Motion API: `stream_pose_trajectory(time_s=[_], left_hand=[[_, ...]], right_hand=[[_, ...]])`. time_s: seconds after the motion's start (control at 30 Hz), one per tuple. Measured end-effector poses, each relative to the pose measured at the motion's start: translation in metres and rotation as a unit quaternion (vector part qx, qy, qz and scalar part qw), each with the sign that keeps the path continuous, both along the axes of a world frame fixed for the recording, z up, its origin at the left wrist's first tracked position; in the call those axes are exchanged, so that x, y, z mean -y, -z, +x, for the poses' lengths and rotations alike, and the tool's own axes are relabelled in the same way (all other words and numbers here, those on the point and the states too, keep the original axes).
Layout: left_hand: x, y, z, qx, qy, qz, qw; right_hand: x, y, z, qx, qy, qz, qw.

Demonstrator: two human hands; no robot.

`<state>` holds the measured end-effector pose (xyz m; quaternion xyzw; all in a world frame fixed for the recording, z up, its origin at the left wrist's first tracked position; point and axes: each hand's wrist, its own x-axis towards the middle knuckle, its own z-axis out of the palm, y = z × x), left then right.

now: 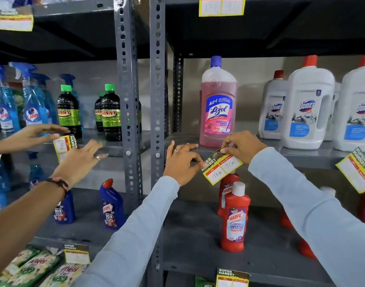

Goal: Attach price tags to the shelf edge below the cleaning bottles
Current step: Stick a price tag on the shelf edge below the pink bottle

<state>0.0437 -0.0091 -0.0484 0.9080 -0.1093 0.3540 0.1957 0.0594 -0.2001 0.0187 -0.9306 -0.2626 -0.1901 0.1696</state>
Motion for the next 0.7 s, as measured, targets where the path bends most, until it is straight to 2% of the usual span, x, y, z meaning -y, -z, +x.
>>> stream_pose_trajectory(time_s=[0.2, 0.3, 0.43, 0.57, 0.7], left_hand=[[-0.002, 0.001, -0.003, 0.014, 0.007, 0.031, 0.999], [-0.007, 0.005, -0.004, 0.011, 0.012, 0.09, 0.996], [-0.008, 0.007, -0.008, 0.01, -0.018, 0.168, 0.985], [-0.005, 0.008, -0.01, 0.008, -0.051, 0.207, 0.977], [-0.006, -0.009, -0.013, -0.032, -0.041, 0.203, 0.978]], right_hand=[[0.014, 0.006, -0.003, -0.028, -0.093, 0.093, 0.991], [0.022, 0.017, -0.005, -0.031, -0.113, 0.05, 0.992], [0.016, 0.04, -0.008, 0.009, -0.065, -0.022, 0.998], [0.011, 0.051, -0.011, 0.071, -0.021, -0.075, 0.994], [0.011, 0.043, -0.008, 0.026, -0.004, -0.027, 0.999]])
